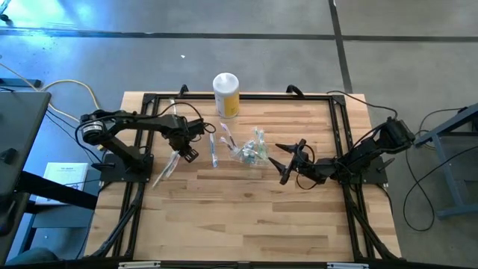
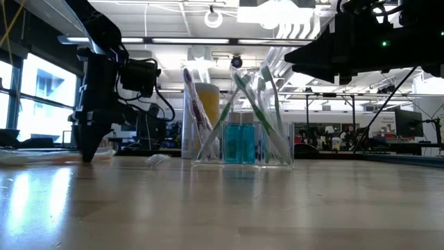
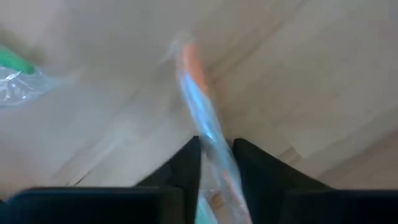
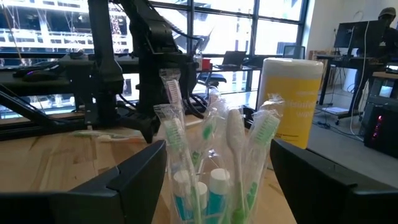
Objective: Pick & Place toothbrushing station
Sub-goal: Put the orange toothbrush into the right section of the transparent organizer
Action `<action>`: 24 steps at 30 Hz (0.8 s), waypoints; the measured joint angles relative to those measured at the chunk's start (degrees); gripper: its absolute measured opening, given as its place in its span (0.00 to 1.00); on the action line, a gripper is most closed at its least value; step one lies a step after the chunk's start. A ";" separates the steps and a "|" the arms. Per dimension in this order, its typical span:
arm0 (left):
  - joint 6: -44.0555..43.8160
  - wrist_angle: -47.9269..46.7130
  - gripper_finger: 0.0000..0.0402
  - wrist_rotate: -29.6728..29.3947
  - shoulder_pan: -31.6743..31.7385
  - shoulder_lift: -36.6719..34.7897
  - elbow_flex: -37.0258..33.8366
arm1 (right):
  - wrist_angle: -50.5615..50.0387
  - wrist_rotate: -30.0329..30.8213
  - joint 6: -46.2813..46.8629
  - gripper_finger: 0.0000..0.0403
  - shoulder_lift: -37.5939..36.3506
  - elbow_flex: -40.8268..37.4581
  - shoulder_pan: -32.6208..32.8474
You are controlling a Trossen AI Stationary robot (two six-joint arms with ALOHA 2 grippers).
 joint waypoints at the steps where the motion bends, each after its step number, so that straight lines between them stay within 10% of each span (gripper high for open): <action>1: 0.39 0.21 0.19 0.01 -0.41 -0.14 -0.07 | 0.00 0.01 -0.12 0.69 0.00 0.00 0.00; 4: 1.78 0.41 0.05 -0.75 -2.12 -0.39 -0.07 | 0.02 -0.01 -0.19 0.69 0.00 0.00 0.00; 14: -1.36 -3.71 0.02 -2.96 -16.44 -8.31 6.75 | 5.17 -4.64 1.09 0.69 0.00 0.00 1.15; 24: -3.16 -3.81 0.02 -22.72 -44.34 -16.16 22.85 | 6.25 -6.13 -0.44 0.69 -3.59 0.68 5.07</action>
